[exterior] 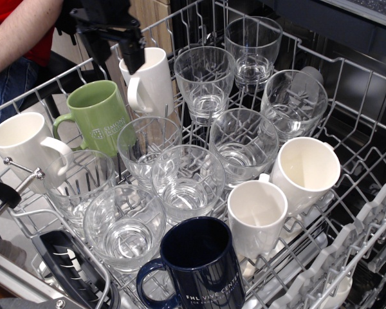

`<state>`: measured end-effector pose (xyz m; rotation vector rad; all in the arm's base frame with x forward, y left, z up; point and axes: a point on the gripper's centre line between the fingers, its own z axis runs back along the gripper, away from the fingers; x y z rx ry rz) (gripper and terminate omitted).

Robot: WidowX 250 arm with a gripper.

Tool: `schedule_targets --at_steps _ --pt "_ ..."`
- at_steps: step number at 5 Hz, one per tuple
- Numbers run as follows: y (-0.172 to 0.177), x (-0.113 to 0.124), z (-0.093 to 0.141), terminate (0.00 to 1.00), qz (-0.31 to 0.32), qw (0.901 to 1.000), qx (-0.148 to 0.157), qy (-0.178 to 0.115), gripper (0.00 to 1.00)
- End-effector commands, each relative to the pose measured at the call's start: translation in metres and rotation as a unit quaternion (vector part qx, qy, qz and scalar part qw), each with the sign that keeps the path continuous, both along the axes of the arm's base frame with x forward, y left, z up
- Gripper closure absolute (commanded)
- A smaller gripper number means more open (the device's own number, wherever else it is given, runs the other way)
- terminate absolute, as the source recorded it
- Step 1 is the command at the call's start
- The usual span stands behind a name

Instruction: Pick up green mug

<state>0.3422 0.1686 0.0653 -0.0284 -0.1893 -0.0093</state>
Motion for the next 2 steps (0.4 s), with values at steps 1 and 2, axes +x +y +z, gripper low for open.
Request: schedule_targets --at_steps 1,2 --pt "0.025 0.023 0.009 0.00 0.015 0.9978 0.057 -0.031 0.00" --pt "0.038 0.026 -0.009 0.00 0.030 0.9959 0.076 -0.038 0.00"
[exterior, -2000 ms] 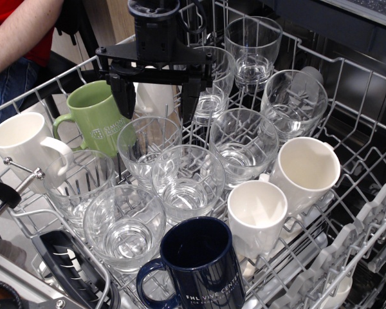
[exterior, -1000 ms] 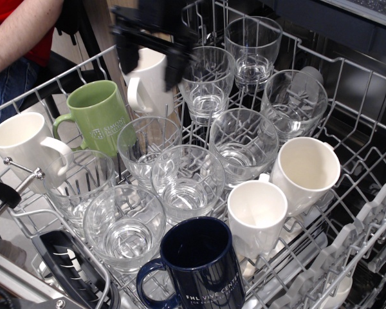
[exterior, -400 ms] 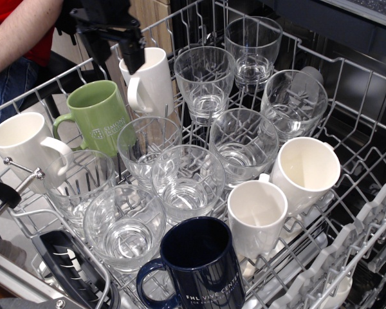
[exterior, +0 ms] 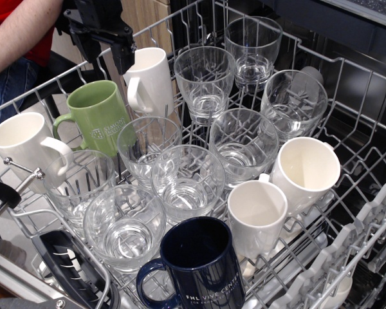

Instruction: Pick up green mug

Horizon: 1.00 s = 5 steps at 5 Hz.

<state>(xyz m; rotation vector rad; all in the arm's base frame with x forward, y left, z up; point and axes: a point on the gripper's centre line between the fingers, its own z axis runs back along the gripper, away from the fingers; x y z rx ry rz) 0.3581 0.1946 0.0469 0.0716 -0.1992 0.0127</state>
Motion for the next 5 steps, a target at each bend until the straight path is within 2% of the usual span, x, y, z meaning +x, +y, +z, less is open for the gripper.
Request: schedule_targets --at_steps 1,3,5 --pt "0.028 0.015 -0.005 0.00 0.018 0.9993 0.033 -0.008 0.00" --pt "0.045 0.024 -0.038 0.00 0.057 0.9961 0.067 -0.001 0.00" --pt "0.040 0.024 -0.064 0.00 0.092 0.9934 0.068 -0.001 0.00"
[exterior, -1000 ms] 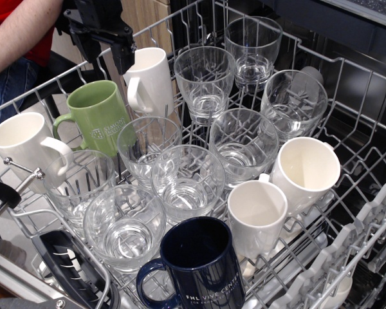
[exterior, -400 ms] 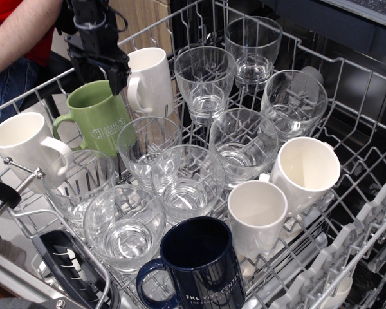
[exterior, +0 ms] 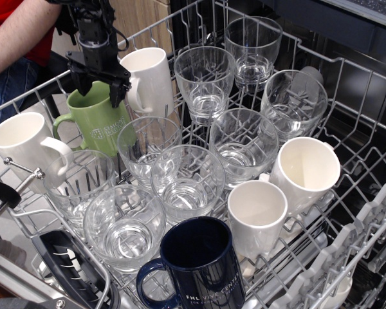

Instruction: Pick up green mug

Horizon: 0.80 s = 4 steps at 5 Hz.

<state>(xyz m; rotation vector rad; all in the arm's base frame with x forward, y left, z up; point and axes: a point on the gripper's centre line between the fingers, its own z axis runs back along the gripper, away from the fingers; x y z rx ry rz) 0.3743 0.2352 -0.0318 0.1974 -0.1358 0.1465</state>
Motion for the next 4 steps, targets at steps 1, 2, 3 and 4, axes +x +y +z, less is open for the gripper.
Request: schedule_targets --at_steps 1,2,3,4 --pt "-0.005 0.011 -0.002 0.00 0.046 0.9982 0.028 -0.027 0.00" --pt "-0.009 0.010 -0.009 0.00 0.062 0.9974 0.026 -0.027 0.00" --pt "-0.014 0.001 -0.013 0.00 0.073 0.9968 0.021 -0.026 1.00" --pt "-0.017 -0.003 -0.011 0.00 0.078 0.9967 0.017 -0.018 1.00"
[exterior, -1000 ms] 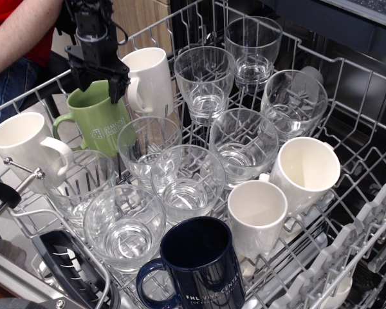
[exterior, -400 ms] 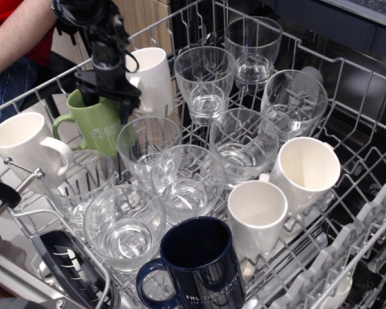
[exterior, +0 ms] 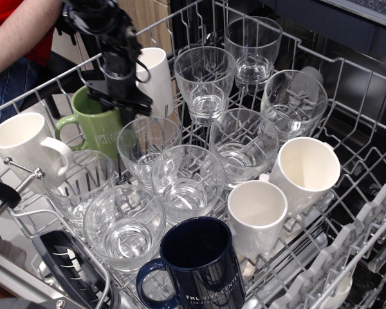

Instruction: Pick up green mug

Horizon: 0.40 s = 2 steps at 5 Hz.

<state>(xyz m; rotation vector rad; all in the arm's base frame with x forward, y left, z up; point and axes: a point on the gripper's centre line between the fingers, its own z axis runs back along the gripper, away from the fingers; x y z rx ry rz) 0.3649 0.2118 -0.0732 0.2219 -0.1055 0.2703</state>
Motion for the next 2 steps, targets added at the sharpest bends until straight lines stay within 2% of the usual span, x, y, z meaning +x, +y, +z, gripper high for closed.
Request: schedule_targets --at_steps 1,2 --pt "0.007 0.008 0.030 0.00 0.015 0.9994 0.012 -0.028 1.00" --pt "0.008 0.010 0.044 0.00 0.027 0.9991 -0.001 -0.034 1.00"
